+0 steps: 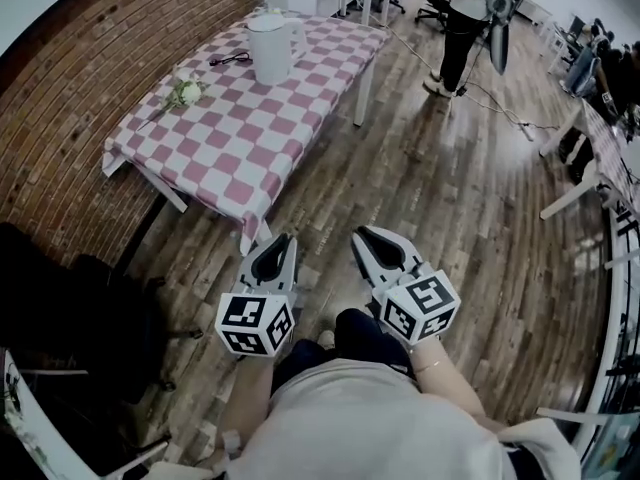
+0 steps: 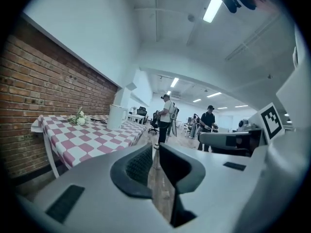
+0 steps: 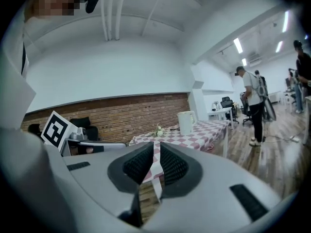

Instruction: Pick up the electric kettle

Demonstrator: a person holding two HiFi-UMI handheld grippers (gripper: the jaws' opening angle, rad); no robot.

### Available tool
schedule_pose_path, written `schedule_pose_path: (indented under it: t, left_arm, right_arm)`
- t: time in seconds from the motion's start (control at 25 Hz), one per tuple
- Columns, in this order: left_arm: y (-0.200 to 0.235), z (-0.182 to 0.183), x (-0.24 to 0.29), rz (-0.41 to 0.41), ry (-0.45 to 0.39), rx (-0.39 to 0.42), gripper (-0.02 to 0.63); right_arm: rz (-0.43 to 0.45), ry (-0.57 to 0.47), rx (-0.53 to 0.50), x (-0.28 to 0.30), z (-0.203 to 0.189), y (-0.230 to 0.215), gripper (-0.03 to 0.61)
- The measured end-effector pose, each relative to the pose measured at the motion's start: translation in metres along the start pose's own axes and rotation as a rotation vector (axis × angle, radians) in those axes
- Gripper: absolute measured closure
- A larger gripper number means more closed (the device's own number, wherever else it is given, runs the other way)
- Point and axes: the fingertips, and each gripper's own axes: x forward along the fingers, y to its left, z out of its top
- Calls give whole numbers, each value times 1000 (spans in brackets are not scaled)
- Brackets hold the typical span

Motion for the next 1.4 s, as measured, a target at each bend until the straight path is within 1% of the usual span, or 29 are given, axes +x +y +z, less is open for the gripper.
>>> schedule_pose_path:
  t: [0.08, 0.2, 0.24, 0.28, 0.4, 0.52, 0.64, 0.8, 1.04, 1.2, 1.4]
  left_arm:
    - [4, -2, 2, -1, 11, -7, 572]
    - [10, -4, 7, 3, 19, -23, 514]
    - [13, -5, 9, 5, 24, -26, 511]
    - [15, -8, 11, 7, 34, -27, 507]
    - [22, -14, 23, 3, 73, -24, 457]
    - [33, -15, 36, 18, 87, -16, 434]
    - [48, -10, 50, 41, 91, -9, 428]
    - [71, 2, 79, 76, 83, -3, 428]
    - [95, 30, 139, 112, 68, 22, 428]
    - [109, 51, 181, 146, 39, 32, 428]
    - [120, 65, 233, 170, 17, 36, 428]
  right_arm:
    - [-1, 0, 4, 2, -2, -1, 531]
    - [1, 17, 2, 7, -6, -7, 509]
    - [1, 29, 1, 10, -8, -9, 505]
    - [-2, 40, 2, 13, -10, -11, 497]
    - [-4, 52, 21, 25, -11, -20, 468]
    - [10, 54, 31, 42, -13, -31, 451]
    - [23, 57, 28, 67, -7, -46, 429]
    - [51, 42, 14, 103, 9, -68, 425]
    - [92, 44, -5, 155, 39, -114, 420]
    - [121, 29, -17, 191, 61, -146, 420]
    - [163, 32, -40, 228, 78, -182, 414]
